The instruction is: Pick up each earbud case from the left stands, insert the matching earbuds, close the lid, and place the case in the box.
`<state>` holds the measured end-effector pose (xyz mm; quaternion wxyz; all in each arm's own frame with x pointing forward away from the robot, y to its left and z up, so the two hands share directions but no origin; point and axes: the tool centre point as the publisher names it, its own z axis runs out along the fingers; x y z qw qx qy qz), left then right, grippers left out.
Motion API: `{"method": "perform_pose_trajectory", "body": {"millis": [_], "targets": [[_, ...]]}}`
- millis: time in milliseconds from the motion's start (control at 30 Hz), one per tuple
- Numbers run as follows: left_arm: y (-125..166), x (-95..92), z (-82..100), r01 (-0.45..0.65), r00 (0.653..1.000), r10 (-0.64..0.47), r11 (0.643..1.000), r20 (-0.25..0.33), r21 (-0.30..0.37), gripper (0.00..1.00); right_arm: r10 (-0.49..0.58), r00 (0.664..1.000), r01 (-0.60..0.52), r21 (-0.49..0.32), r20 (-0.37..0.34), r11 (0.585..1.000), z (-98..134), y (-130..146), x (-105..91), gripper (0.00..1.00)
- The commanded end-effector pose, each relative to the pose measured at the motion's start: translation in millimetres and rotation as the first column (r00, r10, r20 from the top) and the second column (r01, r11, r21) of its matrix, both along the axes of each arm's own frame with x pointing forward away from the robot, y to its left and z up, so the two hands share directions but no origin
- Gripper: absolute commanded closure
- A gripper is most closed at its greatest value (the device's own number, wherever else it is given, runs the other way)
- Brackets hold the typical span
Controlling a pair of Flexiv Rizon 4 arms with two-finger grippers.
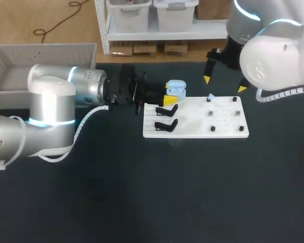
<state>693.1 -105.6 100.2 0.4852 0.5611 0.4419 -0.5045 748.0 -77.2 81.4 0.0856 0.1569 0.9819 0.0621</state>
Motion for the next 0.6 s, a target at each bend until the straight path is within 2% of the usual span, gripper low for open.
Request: {"method": "perform_pose_trajectory", "body": {"millis": [33,200,333,600], "targets": [[0,-0.5,0.1,-0.002,1.0,0.002,1.0,0.0,0.001,1.0,0.014,1.0,-0.014,0.014,0.005,1.0,-10,-2,4.5,0.07],[0,-0.5,0.1,-0.002,1.0,0.002,1.0,0.0,0.001,1.0,0.04,0.999,-0.04,0.016,-0.002,0.999,-19,1,11.8,0.07],[0,-0.5,0.1,-0.002,1.0,0.002,1.0,0.0,0.001,1.0,0.052,0.999,-0.052,0.012,-0.007,0.999,-22,0,13.2,0.0],[0,-0.5,0.1,-0.002,1.0,0.002,1.0,0.0,0.001,1.0,0.054,0.998,-0.054,0.023,-0.014,0.998,-22,-3,14.4,0.0]]}}
